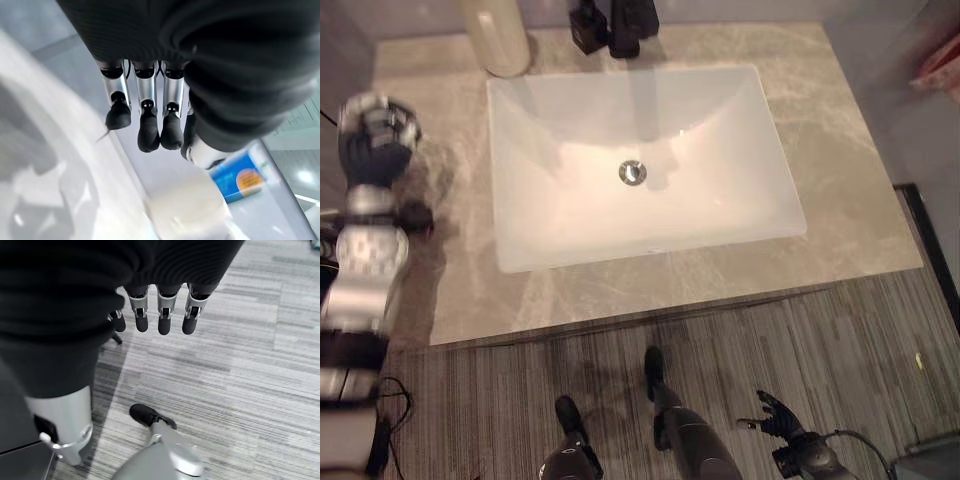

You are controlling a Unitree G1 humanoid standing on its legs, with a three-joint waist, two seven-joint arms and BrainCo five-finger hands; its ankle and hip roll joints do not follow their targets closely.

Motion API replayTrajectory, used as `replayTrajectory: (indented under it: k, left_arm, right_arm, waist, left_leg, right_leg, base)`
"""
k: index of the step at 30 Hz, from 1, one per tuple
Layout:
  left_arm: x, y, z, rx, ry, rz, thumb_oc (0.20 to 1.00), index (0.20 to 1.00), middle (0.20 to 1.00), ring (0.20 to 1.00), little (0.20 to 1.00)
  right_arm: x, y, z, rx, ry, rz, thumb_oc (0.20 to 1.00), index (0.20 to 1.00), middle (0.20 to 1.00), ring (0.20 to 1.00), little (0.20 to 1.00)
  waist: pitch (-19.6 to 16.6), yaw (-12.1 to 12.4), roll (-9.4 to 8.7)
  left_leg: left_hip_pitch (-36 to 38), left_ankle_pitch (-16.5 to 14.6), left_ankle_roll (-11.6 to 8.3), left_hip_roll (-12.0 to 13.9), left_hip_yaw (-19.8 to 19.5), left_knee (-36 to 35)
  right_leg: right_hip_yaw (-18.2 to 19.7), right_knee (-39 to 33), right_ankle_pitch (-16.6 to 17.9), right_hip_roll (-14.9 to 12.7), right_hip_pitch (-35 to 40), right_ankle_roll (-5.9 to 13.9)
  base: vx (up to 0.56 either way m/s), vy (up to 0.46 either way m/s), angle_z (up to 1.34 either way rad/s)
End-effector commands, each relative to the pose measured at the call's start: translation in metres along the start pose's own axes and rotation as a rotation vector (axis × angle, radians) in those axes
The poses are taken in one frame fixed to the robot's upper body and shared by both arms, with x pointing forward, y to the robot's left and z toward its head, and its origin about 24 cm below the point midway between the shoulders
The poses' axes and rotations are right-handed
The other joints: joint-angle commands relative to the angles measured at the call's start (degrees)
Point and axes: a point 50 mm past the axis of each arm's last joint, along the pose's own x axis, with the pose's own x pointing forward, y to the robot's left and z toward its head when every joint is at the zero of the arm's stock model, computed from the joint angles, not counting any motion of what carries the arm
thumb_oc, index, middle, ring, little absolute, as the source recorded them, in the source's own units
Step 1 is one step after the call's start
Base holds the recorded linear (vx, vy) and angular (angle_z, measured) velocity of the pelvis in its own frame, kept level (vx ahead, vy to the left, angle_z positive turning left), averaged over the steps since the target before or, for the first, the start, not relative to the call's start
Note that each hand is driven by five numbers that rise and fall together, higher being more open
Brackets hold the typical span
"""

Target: Put brush and paste in cup on sink, flatten towel.

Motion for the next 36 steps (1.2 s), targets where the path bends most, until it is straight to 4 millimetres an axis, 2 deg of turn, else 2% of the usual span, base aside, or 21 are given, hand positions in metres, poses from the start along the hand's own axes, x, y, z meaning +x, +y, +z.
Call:
replayTrajectory:
  k: [1, 3, 4, 5, 7, 8, 9, 10, 11, 12, 13, 14, 15, 16, 18, 22, 25, 30, 31, 32, 36]
  left_arm:
    - [-0.044, 0.024, -0.042, 0.029, 0.142, 0.117, 0.200, 0.200, 0.200, 0.200, 0.200]
    - [-0.079, 0.037, -0.065, 0.040, 0.270, 0.136, 0.200, 0.200, 0.200, 0.200, 0.200]
    - [-0.080, 0.037, -0.065, 0.040, 0.272, 0.136, 0.200, 0.200, 0.200, 0.200, 0.200]
    - [-0.102, 0.045, -0.078, 0.050, 0.349, 0.166, 0.200, 0.200, 0.200, 0.200, 0.200]
    - [-0.114, 0.046, -0.084, 0.057, 0.391, 0.174, 0.200, 0.200, 0.200, 0.200, 0.200]
    - [-0.137, 0.048, -0.101, 0.069, 0.496, 0.198, 0.200, 0.200, 0.200, 0.200, 0.200]
    - [-0.137, 0.048, -0.101, 0.069, 0.496, 0.197, 0.200, 0.200, 0.200, 0.200, 0.200]
    - [-0.164, 0.052, -0.121, 0.102, 0.638, 0.225, 0.253, 0.253, 0.253, 0.253, 0.253]
    - [-0.174, 0.055, -0.127, 0.136, 0.683, 0.219, 0.555, 0.555, 0.555, 0.555, 0.555]
    - [-0.233, 0.062, -0.164, 0.314, 1.021, 0.182, 1.000, 1.000, 1.000, 1.000, 1.000]
    - [-0.232, 0.061, -0.164, 0.313, 1.019, 0.182, 1.000, 1.000, 1.000, 1.000, 1.000]
    - [-0.293, 0.058, -0.179, 0.411, 1.306, -0.007, 1.000, 1.000, 1.000, 1.000, 1.000]
    - [-0.292, 0.058, -0.179, 0.411, 1.305, -0.007, 1.000, 1.000, 1.000, 1.000, 1.000]
    - [-0.327, 0.056, -0.181, 0.478, 1.458, -0.146, 1.000, 1.000, 1.000, 1.000, 1.000]
    - [-0.332, 0.051, -0.181, 0.479, 1.476, -0.207, 1.000, 1.000, 1.000, 1.000, 1.000]
    - [-0.341, 0.002, -0.179, 0.432, 1.405, -0.614, 1.000, 1.000, 1.000, 1.000, 1.000]
    - [-0.317, -0.045, -0.167, 0.412, 1.103, -1.021, 1.000, 1.000, 1.000, 1.000, 1.000]
    - [-0.289, -0.064, -0.154, 0.413, 0.897, -1.169, 1.000, 1.000, 1.000, 1.000, 1.000]
    - [-0.285, -0.070, -0.150, 0.403, 0.853, -1.229, 1.000, 1.000, 1.000, 1.000, 1.000]
    - [-0.273, -0.075, -0.145, 0.382, 0.803, -1.235, 1.000, 1.000, 1.000, 1.000, 1.000]
    - [-0.260, -0.083, -0.139, 0.347, 0.755, -1.263, 1.000, 1.000, 1.000, 1.000, 1.000]
  right_arm:
    - [-0.008, -0.003, -0.025, -0.074, 0.083, 0.002, 1.000, 1.000, 1.000, 1.000, 1.000]
    - [-0.013, -0.013, -0.034, -0.145, 0.106, 0.006, 1.000, 1.000, 1.000, 1.000, 1.000]
    - [-0.013, -0.013, -0.034, -0.146, 0.107, 0.005, 1.000, 1.000, 1.000, 1.000, 1.000]
    - [-0.015, -0.020, -0.037, -0.098, 0.113, -0.034, 1.000, 1.000, 1.000, 1.000, 1.000]
    - [-0.016, -0.022, -0.039, -0.076, 0.119, -0.048, 1.000, 1.000, 1.000, 1.000, 1.000]
    - [-0.019, -0.025, -0.047, -0.001, 0.148, -0.087, 1.000, 1.000, 1.000, 1.000, 1.000]
    - [-0.019, -0.025, -0.048, 0.000, 0.149, -0.088, 1.000, 1.000, 1.000, 1.000, 1.000]
    - [-0.021, -0.023, -0.053, 0.041, 0.169, -0.100, 1.000, 1.000, 1.000, 1.000, 1.000]
    - [-0.022, -0.021, -0.055, 0.051, 0.175, -0.098, 1.000, 1.000, 1.000, 1.000, 1.000]
    - [-0.022, -0.015, -0.058, 0.020, 0.189, -0.069, 1.000, 1.000, 1.000, 1.000, 1.000]
    - [-0.022, -0.015, -0.057, 0.021, 0.188, -0.069, 1.000, 1.000, 1.000, 1.000, 1.000]
    - [-0.022, -0.014, -0.057, -0.042, 0.198, -0.036, 1.000, 1.000, 1.000, 1.000, 1.000]
    - [-0.021, -0.014, -0.057, -0.041, 0.197, -0.037, 1.000, 1.000, 1.000, 1.000, 1.000]
    - [-0.019, -0.014, -0.053, -0.144, 0.187, 0.005, 1.000, 1.000, 1.000, 1.000, 1.000]
    - [-0.017, -0.016, -0.049, -0.174, 0.176, 0.016, 1.000, 1.000, 1.000, 1.000, 1.000]
    - [-0.012, -0.043, -0.034, -0.213, 0.151, -0.027, 1.000, 1.000, 1.000, 1.000, 1.000]
    - [-0.012, -0.058, -0.030, -0.095, 0.140, -0.108, 1.000, 1.000, 1.000, 1.000, 1.000]
    - [-0.011, -0.052, -0.031, 0.055, 0.128, -0.130, 1.000, 1.000, 1.000, 1.000, 1.000]
    - [-0.012, -0.050, -0.034, 0.139, 0.135, -0.133, 1.000, 1.000, 1.000, 1.000, 1.000]
    - [-0.014, -0.049, -0.041, 0.406, 0.143, -0.199, 1.000, 1.000, 1.000, 1.000, 1.000]
    - [-0.018, -0.046, -0.053, 0.589, 0.163, -0.246, 1.000, 1.000, 1.000, 1.000, 1.000]
  waist:
    - [-5.9, 2.3, 1.09]
    - [-7.8, 2.7, 1.50]
    - [-7.8, 2.6, 1.61]
    - [-8.3, 2.8, 1.75]
    - [-8.8, 2.7, 1.95]
    - [-9.8, 2.8, 2.00]
    - [-9.7, 2.7, 2.06]
    - [-9.9, 2.7, 2.10]
    - [-10.4, 2.7, 2.15]
    - [-10.7, 2.4, 2.40]
    - [-10.8, 2.5, 2.38]
    - [-11.1, 2.1, 2.88]
    - [-11.2, 2.1, 2.88]
    - [-11.4, 1.6, 3.40]
    - [-11.6, 1.6, 3.48]
    - [-10.5, 2.5, 3.16]
    - [-10.7, 1.3, 3.09]
    - [-10.4, 1.0, 2.52]
    - [-10.3, 0.8, 2.36]
    - [-9.8, 0.3, 2.08]
    - [-8.7, -0.8, 1.22]
  left_leg:
    - [-2.1, 3.8, -1.59, 4.0, -7.7, 0.3]
    - [0.0, 3.7, -1.22, 3.9, -8.2, 0.3]
    - [0.1, 3.7, -1.22, 3.9, -8.3, 0.3]
    - [0.9, 3.8, -1.02, 3.9, -8.7, 0.3]
    - [1.2, 3.7, -0.93, 3.9, -8.9, 0.3]
    - [1.7, 3.7, -0.73, 3.7, -9.4, 0.3]
    - [1.7, 3.7, -0.73, 3.7, -9.5, 0.3]
    - [2.3, 3.6, -0.68, 3.8, -9.6, 0.3]
    - [2.3, 3.8, -0.63, 3.7, -9.7, 0.3]
    - [3.2, 3.7, -0.56, 3.7, -9.5, 0.3]
    - [3.0, 3.9, -0.55, 3.7, -9.5, 0.3]
    - [3.8, 3.6, -0.30, 3.4, -9.3, 0.3]
    - [3.6, 3.7, -0.30, 3.4, -9.3, 0.3]
    - [4.7, 3.3, 0.15, 2.9, -9.4, 0.3]
    - [5.0, 3.0, 0.51, 2.5, -9.9, 0.3]
    - [4.3, -0.6, 2.96, -2.8, -22.1, 2.7]
    - [3.7, -3.3, 4.35, -4.6, -21.1, 5.8]
    - [4.1, -5.4, 6.21, -7.4, -19.0, 6.7]
    - [4.1, -5.8, 6.59, -7.9, -18.6, 7.0]
    - [3.9, -6.6, 7.42, -9.4, -18.0, 7.5]
    - [2.9, -7.2, 8.13, -11.6, -15.8, 7.9]
  right_leg:
    - [-2.2, 0.1, 0.8, -8.8, 6.2, 9.21]
    - [-3.3, 2.6, -0.8, -8.7, 8.3, 8.75]
    - [-3.4, 2.7, -1.0, -8.7, 8.4, 8.75]
    - [-3.9, 4.5, -2.1, -8.6, 9.3, 8.56]
    - [-4.2, 4.6, -2.4, -8.7, 9.8, 8.49]
    - [-4.7, 5.0, -2.9, -8.6, 10.7, 8.22]
    - [-4.7, 5.0, -2.9, -8.6, 10.8, 8.22]
    - [-4.8, 5.3, -3.4, -8.6, 11.5, 8.06]
    - [-4.9, 5.2, -3.4, -8.5, 11.6, 7.86]
    - [-5.0, 5.4, -3.9, -8.3, 12.3, 7.47]
    - [-5.0, 5.3, -3.7, -8.3, 12.1, 7.42]
    - [-4.4, 5.2, -4.0, -8.2, 12.5, 7.32]
    - [-4.4, 5.2, -3.8, -8.2, 12.3, 7.28]
    - [-3.1, 5.3, -4.1, -7.9, 12.5, 7.09]
    - [-2.4, 5.2, -4.1, -7.8, 12.3, 6.98]
    - [0.4, 5.3, -3.6, -7.8, 11.9, 6.29]
    - [1.3, 4.5, -2.4, -9.1, 12.3, 7.20]
    - [2.7, 4.5, 0.0, -11.4, 11.4, 8.95]
    - [3.1, 4.6, 0.7, -12.0, 11.1, 9.40]
    - [4.0, 4.2, 3.0, -13.3, 10.5, 10.30]
    - [5.4, 2.8, 8.7, -15.7, 8.2, 11.61]
  base:
    - [0.06, 0.031, 0.13]
    - [0.03, 0.017, 0.28]
    - [0.00, -0.003, 0.16]
    - [-0.01, -0.006, 0.09]
    - [0.01, -0.008, 0.09]
    - [0.03, -0.014, 0.19]
    - [0.03, -0.028, 0.25]
    - [0.01, -0.018, 0.19]
    - [0.04, -0.037, 0.12]
    - [0.00, 0.000, 0.00]
    - [0.04, -0.013, 0.01]
    - [0.01, 0.005, -0.03]
    - [0.04, 0.033, -0.05]
    - [0.02, 0.042, -0.10]
    - [0.02, 0.042, -0.09]
    - [-0.06, 0.055, -0.28]
    - [-0.03, 0.180, -0.29]
    - [-0.05, 0.180, -0.32]
    - [-0.12, 0.254, -0.20]
    - [-0.09, 0.192, -0.21]
    - [-0.12, 0.179, -0.28]
